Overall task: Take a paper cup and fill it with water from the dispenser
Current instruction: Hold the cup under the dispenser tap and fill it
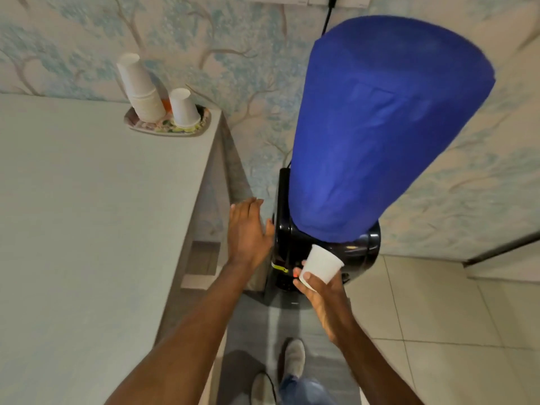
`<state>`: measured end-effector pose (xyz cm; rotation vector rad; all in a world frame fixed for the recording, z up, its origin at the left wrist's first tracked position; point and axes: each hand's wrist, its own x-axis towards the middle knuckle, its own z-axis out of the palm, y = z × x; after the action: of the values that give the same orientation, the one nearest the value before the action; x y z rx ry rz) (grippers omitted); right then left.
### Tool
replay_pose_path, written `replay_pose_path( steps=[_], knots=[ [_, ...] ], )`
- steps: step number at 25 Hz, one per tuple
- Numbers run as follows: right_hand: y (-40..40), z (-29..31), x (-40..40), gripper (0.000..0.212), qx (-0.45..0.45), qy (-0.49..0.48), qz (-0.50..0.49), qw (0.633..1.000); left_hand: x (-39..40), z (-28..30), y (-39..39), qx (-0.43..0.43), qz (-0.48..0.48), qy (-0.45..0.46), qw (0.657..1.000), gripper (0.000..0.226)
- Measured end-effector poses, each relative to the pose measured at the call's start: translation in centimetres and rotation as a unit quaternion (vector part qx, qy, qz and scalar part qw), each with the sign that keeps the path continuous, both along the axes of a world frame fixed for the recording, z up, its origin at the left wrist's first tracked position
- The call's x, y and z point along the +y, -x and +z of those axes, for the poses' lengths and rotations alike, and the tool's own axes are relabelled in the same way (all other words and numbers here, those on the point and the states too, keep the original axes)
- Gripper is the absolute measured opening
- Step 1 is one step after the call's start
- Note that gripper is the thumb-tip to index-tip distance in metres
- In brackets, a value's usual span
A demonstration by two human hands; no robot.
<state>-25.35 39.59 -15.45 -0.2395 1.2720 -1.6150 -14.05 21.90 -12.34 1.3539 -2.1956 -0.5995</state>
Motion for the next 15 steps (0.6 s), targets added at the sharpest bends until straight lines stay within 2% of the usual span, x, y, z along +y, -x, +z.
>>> replay_pose_path(
  steps=[2, 4, 7, 11, 15],
  knots=[
    [0.7, -1.4, 2.9, 0.095, 0.063, -0.073, -0.018, 0.995, 2.0, -2.2, 1.2, 0.007, 0.002, -0.058, 0.998, 0.054],
    [1.2, -3.0, 4.9, 0.081, 0.148, -0.134, -0.020, 0.980, 3.7, -4.3, 1.9, 0.013, 0.011, -0.119, 0.993, 0.055],
    [2.1, -7.4, 6.3, 0.060, 0.217, -0.184, -0.001, 0.959, 5.2, -7.9, 2.9, 0.024, 0.024, -0.184, 0.982, 0.061],
    [3.5, -14.4, 6.3, 0.062, 0.287, -0.254, 0.021, 0.923, 5.3, -12.0, 4.2, 0.057, 0.046, -0.202, 0.977, 0.065],
    [5.4, -20.0, 4.8, 0.046, 0.336, -0.266, 0.027, 0.903, 4.5, -15.9, 5.6, 0.104, 0.068, -0.181, 0.976, 0.068]
  ],
)
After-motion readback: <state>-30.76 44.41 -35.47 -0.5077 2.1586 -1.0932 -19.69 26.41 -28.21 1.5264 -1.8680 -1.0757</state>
